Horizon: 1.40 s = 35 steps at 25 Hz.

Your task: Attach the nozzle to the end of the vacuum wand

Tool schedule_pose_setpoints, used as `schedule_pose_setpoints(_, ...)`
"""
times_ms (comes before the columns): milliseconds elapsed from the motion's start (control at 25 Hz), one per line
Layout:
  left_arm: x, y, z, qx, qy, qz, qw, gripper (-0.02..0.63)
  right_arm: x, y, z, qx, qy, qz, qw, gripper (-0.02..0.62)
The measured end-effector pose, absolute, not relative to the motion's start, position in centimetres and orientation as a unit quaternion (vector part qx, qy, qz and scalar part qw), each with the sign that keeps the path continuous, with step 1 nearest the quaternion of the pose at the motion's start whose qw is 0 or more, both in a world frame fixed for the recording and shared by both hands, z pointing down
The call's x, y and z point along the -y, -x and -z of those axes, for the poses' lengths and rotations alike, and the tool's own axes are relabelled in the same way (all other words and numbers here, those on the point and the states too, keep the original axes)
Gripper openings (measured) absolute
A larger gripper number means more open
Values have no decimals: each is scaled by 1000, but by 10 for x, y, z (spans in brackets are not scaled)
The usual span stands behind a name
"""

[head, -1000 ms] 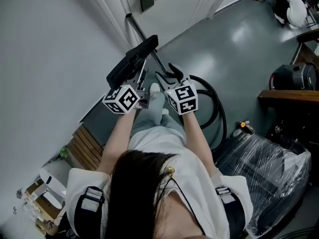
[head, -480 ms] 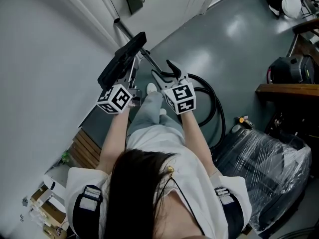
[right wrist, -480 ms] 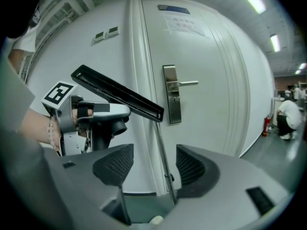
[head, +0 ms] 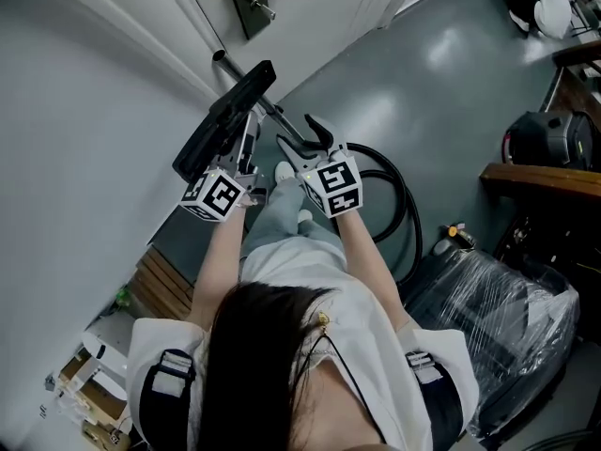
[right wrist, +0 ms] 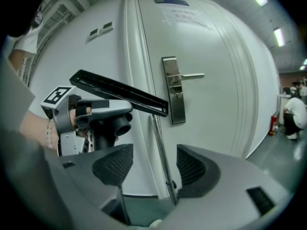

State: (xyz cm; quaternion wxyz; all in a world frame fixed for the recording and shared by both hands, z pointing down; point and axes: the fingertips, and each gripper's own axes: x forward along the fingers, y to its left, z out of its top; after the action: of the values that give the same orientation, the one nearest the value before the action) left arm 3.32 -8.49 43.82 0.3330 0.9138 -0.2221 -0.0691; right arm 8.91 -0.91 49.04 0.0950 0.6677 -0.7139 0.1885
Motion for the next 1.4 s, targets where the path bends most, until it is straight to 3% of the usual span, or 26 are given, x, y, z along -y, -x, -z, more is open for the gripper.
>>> schedule_pose_setpoints(520, 132, -56, -457, 213, -928, 29, 303, 163, 67, -103, -508, 732, -637, -211, 117, 278)
schedule_pose_setpoints(1400, 170, -57, -449, 206, -929, 55, 304, 163, 117, -103, -508, 744, -615, -210, 155, 279)
